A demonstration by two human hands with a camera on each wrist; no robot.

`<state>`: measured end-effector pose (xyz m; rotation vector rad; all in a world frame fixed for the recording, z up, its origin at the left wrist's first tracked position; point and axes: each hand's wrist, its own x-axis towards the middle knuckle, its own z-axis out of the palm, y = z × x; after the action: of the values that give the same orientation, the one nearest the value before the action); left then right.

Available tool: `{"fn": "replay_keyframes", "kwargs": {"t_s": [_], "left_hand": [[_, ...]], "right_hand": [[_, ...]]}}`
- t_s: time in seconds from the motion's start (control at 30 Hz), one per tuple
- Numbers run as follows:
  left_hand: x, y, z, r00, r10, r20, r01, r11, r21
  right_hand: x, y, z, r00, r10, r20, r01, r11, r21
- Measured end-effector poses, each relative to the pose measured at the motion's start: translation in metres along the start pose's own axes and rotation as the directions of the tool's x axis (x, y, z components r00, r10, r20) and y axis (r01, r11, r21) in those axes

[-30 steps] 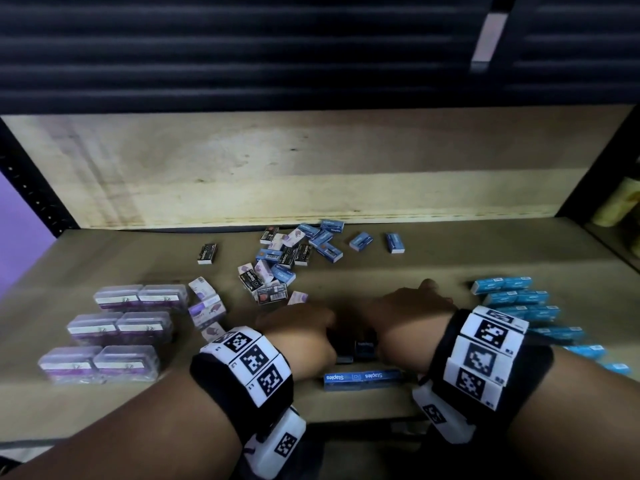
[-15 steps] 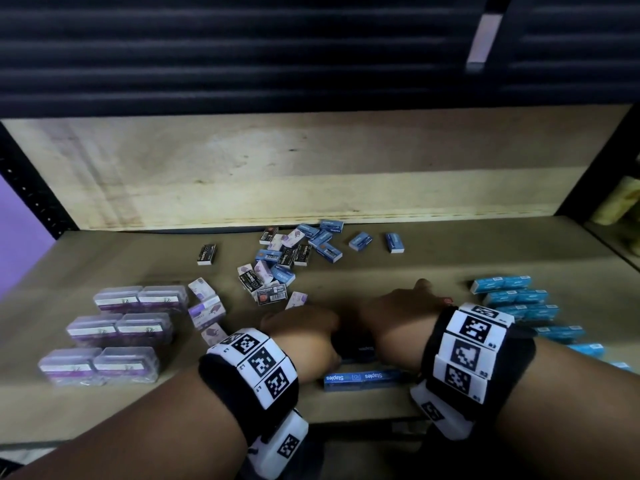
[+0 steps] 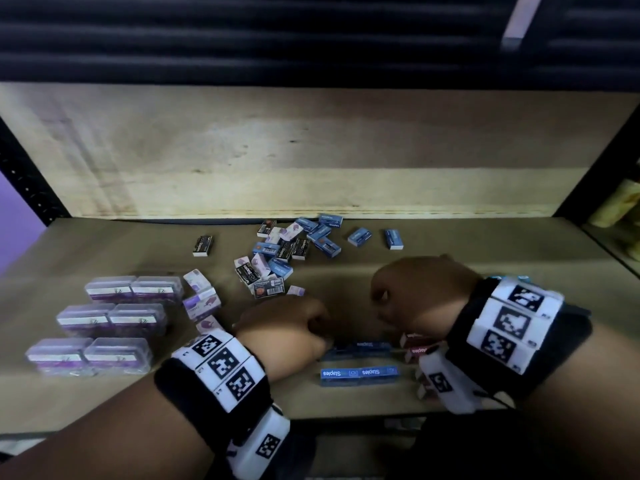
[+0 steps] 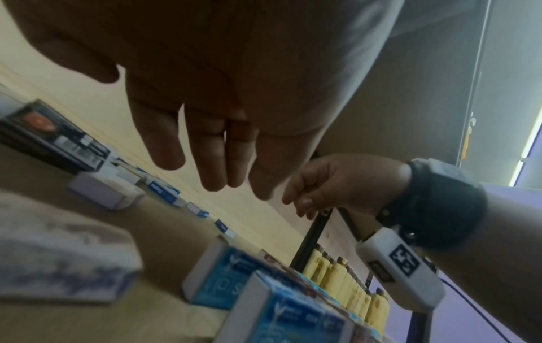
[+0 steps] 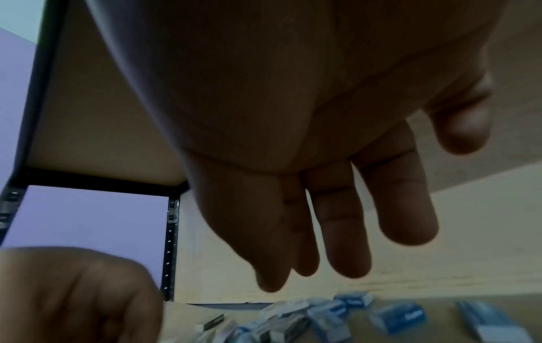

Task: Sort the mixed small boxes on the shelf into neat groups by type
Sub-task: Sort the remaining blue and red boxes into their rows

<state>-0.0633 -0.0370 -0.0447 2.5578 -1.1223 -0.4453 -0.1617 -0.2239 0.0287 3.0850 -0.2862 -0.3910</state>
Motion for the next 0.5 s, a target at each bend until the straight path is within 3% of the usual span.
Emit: {"fn": "replay_keyframes", "kwargs": {"t_s": [0.1,0.3,0.5], "left_hand": [[-0.004,-0.014,-0.001,0.998,-0.034,-0.06,0.023,0.985,-0.173],[-0.017,-0.033,0.003,0.971,-0.115,-0.211,0.016,0.908,-0.419],[-0.02,-0.042,0.0,0.966,-0.138,-0.218,0.048,0.925,-0.377]], "right_hand": [[0.009,0.023,-0.011,0.996,0.049,-0.074,-0.052,0.998,-0.036],[0.059,0.073,-0.02,0.992,0.127,-0.009,-0.128,0.988,-0.087],[0.108,0.107,-0.013,0.968,0.242,0.062,-0.233,0.964,-0.126]]}}
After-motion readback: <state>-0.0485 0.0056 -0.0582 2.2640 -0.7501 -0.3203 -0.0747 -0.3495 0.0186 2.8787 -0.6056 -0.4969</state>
